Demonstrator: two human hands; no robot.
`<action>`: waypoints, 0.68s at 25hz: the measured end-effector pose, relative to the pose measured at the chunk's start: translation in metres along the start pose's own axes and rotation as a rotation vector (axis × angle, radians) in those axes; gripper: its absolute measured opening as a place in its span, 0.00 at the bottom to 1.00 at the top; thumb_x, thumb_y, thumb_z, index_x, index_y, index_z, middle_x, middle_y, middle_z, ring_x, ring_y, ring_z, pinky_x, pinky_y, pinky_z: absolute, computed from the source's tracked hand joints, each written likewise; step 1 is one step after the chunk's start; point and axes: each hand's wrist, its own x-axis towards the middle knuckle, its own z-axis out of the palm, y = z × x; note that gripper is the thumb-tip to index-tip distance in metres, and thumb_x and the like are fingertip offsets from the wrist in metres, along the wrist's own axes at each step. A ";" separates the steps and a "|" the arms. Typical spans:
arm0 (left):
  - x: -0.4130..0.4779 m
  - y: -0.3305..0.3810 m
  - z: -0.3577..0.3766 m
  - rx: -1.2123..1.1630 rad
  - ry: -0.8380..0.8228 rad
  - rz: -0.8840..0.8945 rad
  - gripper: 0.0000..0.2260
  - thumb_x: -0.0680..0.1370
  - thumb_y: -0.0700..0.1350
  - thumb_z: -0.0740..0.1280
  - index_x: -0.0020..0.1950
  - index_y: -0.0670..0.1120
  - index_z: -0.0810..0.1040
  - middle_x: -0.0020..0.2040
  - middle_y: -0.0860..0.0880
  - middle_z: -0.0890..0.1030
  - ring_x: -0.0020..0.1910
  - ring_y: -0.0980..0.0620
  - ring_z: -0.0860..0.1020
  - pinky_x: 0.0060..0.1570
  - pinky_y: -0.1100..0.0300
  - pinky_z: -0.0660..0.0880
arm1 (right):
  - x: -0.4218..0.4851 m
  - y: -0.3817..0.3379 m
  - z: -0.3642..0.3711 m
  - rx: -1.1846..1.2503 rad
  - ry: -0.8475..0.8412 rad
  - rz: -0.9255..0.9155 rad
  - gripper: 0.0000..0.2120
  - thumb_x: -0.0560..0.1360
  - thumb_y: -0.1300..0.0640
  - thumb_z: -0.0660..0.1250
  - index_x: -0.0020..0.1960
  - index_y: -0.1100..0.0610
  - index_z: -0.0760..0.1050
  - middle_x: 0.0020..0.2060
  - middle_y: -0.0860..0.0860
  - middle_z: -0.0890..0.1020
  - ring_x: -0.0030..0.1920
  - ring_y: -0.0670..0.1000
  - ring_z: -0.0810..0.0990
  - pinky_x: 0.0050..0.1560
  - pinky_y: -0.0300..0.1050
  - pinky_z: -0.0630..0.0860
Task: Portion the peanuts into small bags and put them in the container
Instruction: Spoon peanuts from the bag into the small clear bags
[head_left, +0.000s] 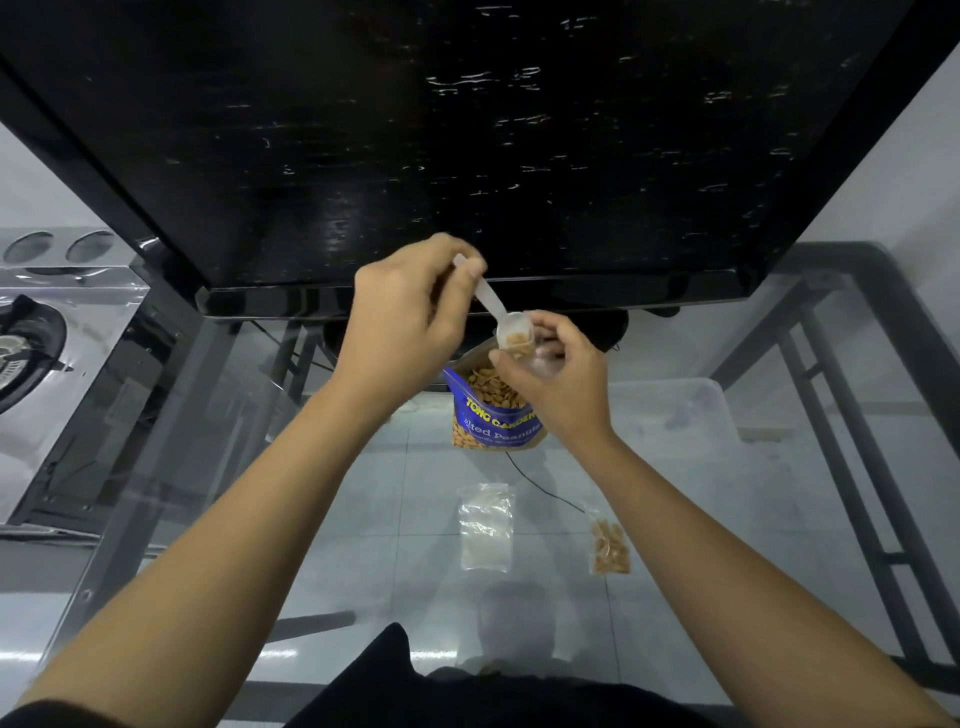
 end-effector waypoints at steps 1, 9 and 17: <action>0.002 0.000 -0.004 -0.018 0.037 -0.023 0.07 0.78 0.44 0.63 0.45 0.44 0.79 0.33 0.48 0.80 0.33 0.53 0.77 0.37 0.63 0.73 | 0.000 -0.001 0.000 0.009 -0.001 -0.013 0.21 0.64 0.47 0.75 0.55 0.50 0.76 0.47 0.46 0.82 0.45 0.42 0.78 0.46 0.40 0.77; -0.014 -0.055 0.022 -0.138 0.004 -0.352 0.07 0.78 0.44 0.62 0.43 0.48 0.78 0.32 0.50 0.79 0.34 0.49 0.78 0.38 0.57 0.75 | -0.008 0.016 -0.022 0.085 -0.013 0.086 0.22 0.67 0.51 0.75 0.59 0.51 0.74 0.47 0.43 0.81 0.50 0.45 0.80 0.48 0.37 0.79; -0.038 -0.074 0.068 -0.041 -0.161 -0.416 0.09 0.79 0.42 0.61 0.50 0.41 0.80 0.40 0.47 0.82 0.35 0.57 0.76 0.34 0.74 0.69 | -0.023 0.044 -0.031 0.116 -0.162 0.228 0.20 0.68 0.50 0.74 0.58 0.53 0.75 0.53 0.48 0.81 0.55 0.46 0.79 0.43 0.30 0.76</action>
